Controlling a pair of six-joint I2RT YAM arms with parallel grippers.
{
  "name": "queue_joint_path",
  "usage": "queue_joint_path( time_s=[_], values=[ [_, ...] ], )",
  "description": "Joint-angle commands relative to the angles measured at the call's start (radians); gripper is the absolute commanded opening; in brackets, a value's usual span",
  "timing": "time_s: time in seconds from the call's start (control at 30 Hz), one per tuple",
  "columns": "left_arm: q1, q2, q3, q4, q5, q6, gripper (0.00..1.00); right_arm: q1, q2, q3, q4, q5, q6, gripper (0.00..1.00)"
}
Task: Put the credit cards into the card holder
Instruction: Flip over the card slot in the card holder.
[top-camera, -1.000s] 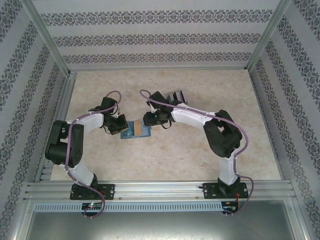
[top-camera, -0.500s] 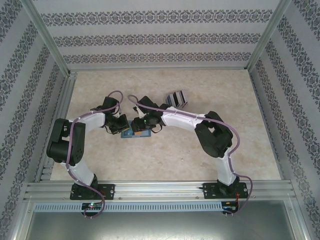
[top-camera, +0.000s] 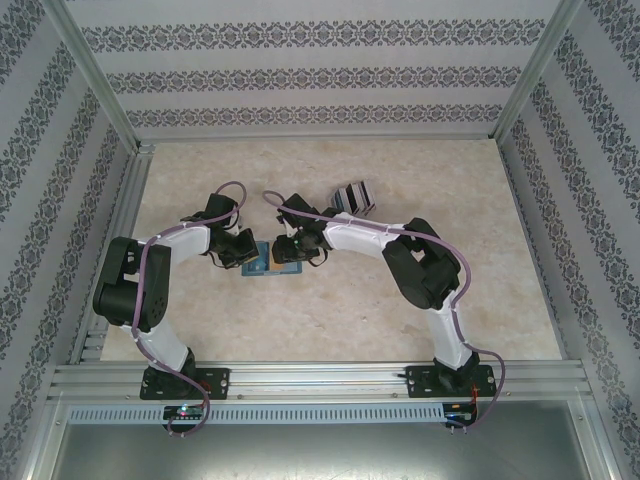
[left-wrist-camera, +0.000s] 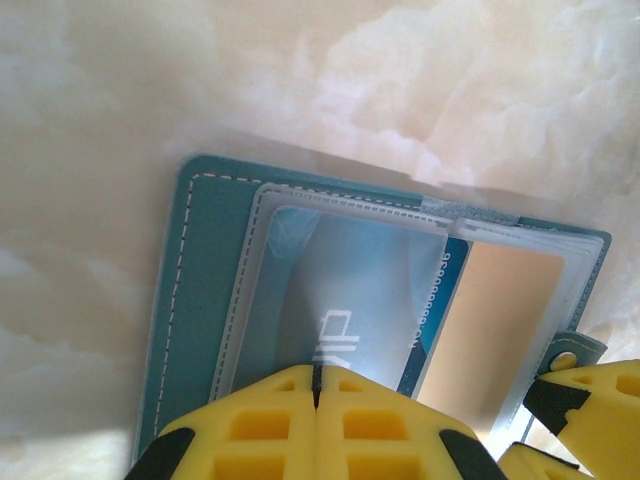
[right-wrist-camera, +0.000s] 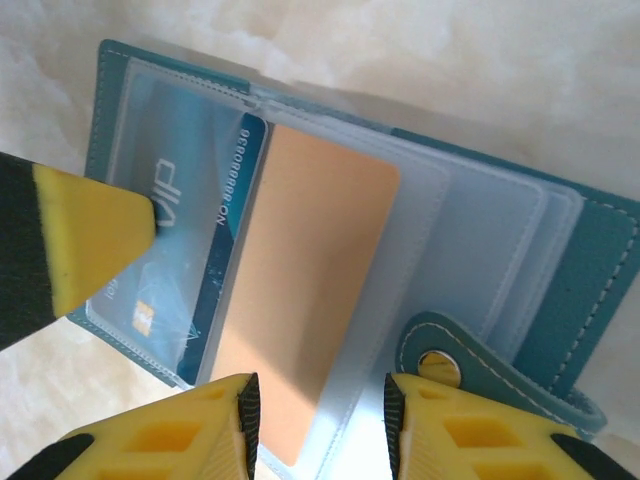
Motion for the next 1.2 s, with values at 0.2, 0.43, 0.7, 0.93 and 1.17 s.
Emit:
queue_joint_path(
  time_s=[0.2,0.43,0.7,0.93,1.17],
  values=[
    [-0.01,0.007,-0.036,-0.015,-0.036,0.01,0.03,0.003,0.021,-0.007,0.035,-0.031,0.034,0.38],
    [-0.01,0.003,-0.038,-0.015,-0.038,0.01,0.04,0.003,0.043,-0.001,0.08,-0.076,0.052,0.36],
    [-0.01,0.004,-0.036,-0.018,-0.037,0.011,0.04,-0.009,0.033,-0.052,0.193,-0.123,0.109,0.2],
    [-0.01,-0.009,-0.034,-0.026,-0.042,0.013,0.05,-0.019,0.023,-0.081,0.221,-0.125,0.128,0.03],
    [-0.008,-0.027,-0.017,-0.065,-0.085,0.033,0.1,-0.046,-0.026,-0.146,0.236,-0.124,0.131,0.0]
  ],
)
